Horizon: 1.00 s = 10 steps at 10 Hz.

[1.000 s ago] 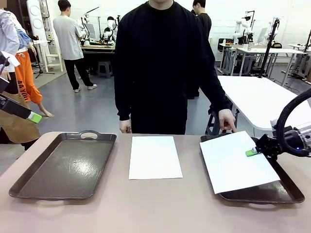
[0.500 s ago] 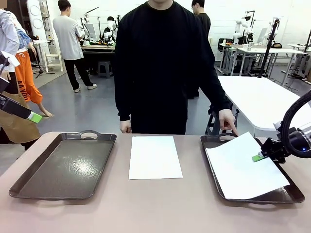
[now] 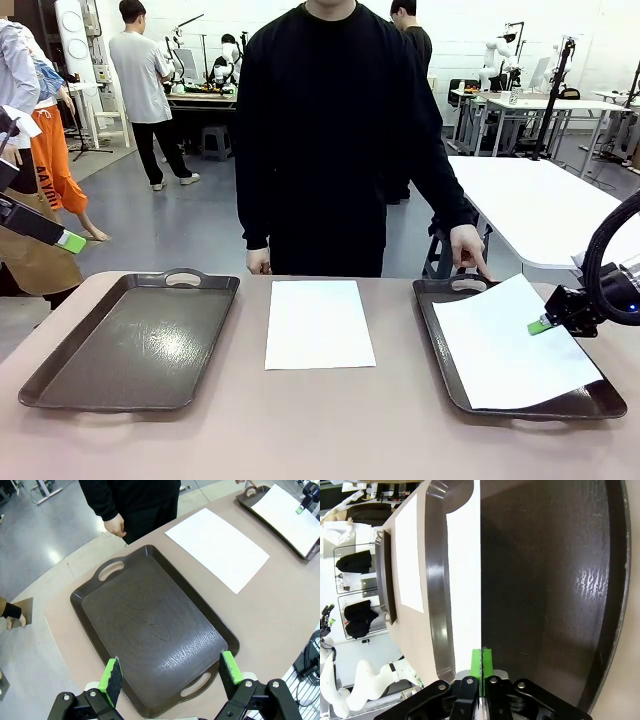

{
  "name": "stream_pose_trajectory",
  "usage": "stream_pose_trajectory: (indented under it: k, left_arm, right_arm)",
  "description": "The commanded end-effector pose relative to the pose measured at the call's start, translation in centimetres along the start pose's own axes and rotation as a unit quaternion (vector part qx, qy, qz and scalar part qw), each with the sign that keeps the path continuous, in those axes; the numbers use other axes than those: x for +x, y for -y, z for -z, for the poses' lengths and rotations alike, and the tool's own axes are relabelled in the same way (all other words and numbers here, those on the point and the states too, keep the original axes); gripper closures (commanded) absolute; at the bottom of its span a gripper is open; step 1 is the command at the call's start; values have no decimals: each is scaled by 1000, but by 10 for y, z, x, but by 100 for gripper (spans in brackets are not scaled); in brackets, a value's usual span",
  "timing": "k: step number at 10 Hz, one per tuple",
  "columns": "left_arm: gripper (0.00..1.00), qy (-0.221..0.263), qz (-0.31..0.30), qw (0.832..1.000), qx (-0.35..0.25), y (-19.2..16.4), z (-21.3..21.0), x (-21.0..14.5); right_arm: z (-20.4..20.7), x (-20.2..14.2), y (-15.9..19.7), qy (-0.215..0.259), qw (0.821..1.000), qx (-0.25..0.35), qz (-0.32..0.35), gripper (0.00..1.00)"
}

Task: Sort the A4 documents.
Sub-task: Place the A4 Paper in the designated Handle tray.

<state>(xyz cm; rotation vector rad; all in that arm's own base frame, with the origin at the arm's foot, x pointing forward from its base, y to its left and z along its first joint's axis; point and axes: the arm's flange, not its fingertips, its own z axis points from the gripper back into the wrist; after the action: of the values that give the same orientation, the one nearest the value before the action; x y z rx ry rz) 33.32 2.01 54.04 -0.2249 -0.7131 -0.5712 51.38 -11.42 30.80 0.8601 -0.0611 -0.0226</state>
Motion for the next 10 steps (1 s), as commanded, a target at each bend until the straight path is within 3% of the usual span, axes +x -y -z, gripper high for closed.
stream_pose_trajectory:
  k: [1,4,5,6,7,8,9,10]
  left_arm:
    - [0,2,1,1000,0,-2,0,-1]
    - [0,2,1,1000,0,-2,0,-1]
    - [0,2,1,1000,0,-2,0,-1]
    - [0,2,1,1000,0,-2,0,-1]
    - [0,2,1,1000,0,-2,0,-1]
    - [0,2,1,1000,0,-2,0,-1]
    - [0,2,1,1000,0,-2,0,-1]
    - [0,2,1,1000,0,-2,0,-1]
  right_arm:
    - [4,7,-6,4,1000,-11,7,99]
    - [7,12,-18,3,1000,-23,4,99]
    - [5,13,-21,5,999,-34,5,82]
    - [4,12,-20,2,999,-47,6,80]
    - [1,11,-21,3,998,-61,5,64]
    - [-3,9,-20,6,996,-94,4,61]
    - [-8,7,-21,12,992,-129,4,45]
    - [-13,4,-24,15,988,-153,0,42]
